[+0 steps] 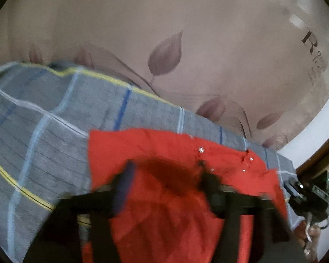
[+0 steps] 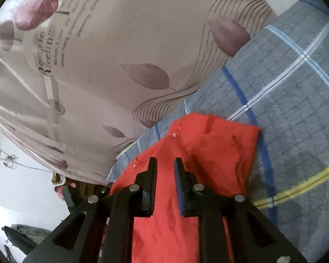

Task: Fold small clothes

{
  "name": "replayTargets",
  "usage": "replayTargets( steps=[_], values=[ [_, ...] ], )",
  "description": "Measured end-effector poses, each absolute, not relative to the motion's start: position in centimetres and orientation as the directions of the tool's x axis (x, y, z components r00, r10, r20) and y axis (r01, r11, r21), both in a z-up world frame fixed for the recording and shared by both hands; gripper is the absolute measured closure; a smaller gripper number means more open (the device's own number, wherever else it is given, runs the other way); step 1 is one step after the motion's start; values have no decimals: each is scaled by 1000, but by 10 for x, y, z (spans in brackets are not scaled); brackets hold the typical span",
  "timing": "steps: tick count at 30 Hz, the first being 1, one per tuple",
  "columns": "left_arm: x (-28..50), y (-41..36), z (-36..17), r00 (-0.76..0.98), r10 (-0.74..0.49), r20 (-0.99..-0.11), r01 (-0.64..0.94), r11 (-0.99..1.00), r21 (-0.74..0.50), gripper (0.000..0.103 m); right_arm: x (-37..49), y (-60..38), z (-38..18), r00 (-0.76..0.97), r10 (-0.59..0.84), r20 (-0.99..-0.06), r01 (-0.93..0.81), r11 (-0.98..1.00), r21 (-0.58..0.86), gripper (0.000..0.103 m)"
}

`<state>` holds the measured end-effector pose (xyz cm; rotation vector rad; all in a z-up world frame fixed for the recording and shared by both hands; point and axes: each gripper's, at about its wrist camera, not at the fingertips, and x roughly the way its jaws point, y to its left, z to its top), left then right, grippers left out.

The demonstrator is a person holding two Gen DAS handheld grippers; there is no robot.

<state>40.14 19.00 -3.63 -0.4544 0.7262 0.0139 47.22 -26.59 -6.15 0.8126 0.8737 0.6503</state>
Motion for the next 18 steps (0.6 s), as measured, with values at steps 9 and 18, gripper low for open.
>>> replayTargets(
  steps=[9, 18],
  values=[
    [342, 228, -23, 787, -186, -588, -98, 903, -418, 15, 402, -281, -53, 473, 733, -489, -218, 635, 741, 72],
    [281, 223, -63, 710, -271, -650, -31, 910, -413, 15, 342, -257, -59, 429, 667, -610, -310, 743, 594, 56]
  ],
)
